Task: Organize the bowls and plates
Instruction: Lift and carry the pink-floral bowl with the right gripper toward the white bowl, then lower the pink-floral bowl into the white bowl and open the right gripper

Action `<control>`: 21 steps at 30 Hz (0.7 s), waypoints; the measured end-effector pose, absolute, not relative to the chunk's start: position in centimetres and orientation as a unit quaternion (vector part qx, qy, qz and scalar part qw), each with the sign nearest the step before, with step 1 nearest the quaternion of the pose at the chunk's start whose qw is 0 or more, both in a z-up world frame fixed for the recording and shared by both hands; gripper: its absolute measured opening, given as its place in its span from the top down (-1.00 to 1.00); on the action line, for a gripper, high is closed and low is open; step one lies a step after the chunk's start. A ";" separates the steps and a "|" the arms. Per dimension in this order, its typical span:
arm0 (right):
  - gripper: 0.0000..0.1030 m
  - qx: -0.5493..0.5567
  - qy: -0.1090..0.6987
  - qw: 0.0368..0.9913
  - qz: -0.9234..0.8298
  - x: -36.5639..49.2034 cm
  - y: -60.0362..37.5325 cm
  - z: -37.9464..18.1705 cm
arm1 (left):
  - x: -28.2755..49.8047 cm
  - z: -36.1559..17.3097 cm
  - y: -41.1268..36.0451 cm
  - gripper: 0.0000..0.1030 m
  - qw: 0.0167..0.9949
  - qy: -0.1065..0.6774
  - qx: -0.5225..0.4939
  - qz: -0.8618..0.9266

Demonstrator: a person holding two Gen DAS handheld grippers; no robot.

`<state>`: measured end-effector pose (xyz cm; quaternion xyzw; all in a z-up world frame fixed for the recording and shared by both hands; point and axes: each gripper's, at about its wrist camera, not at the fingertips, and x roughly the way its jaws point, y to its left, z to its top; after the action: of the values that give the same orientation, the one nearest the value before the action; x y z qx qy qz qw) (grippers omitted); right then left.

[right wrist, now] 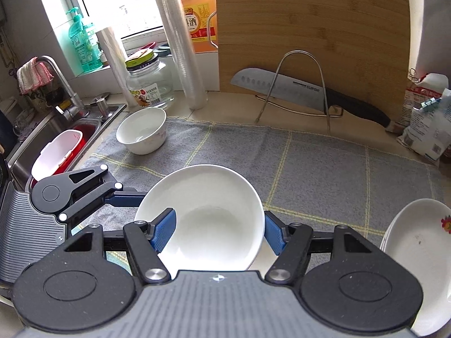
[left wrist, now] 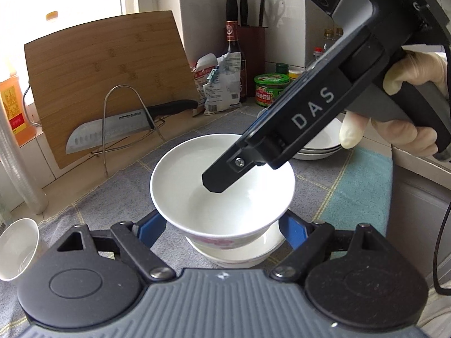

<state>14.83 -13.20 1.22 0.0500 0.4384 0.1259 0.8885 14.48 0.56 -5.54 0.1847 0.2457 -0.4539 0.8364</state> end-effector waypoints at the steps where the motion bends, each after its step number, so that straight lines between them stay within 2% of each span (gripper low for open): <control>1: -0.40 0.053 0.438 0.889 0.121 14.6 -13.4 1.1 | 14.3 -5.6 0.4 -0.68 0.835 0.246 0.186 -0.456; 21: -0.40 0.058 0.461 0.879 0.111 14.9 -14.2 -1.6 | 15.0 -7.4 -1.3 -0.68 0.821 0.282 0.199 -0.456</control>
<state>14.93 -14.24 -1.56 0.0581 0.4609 0.1105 0.8786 15.03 -1.31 -7.38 0.1990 0.2820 -0.4557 0.8205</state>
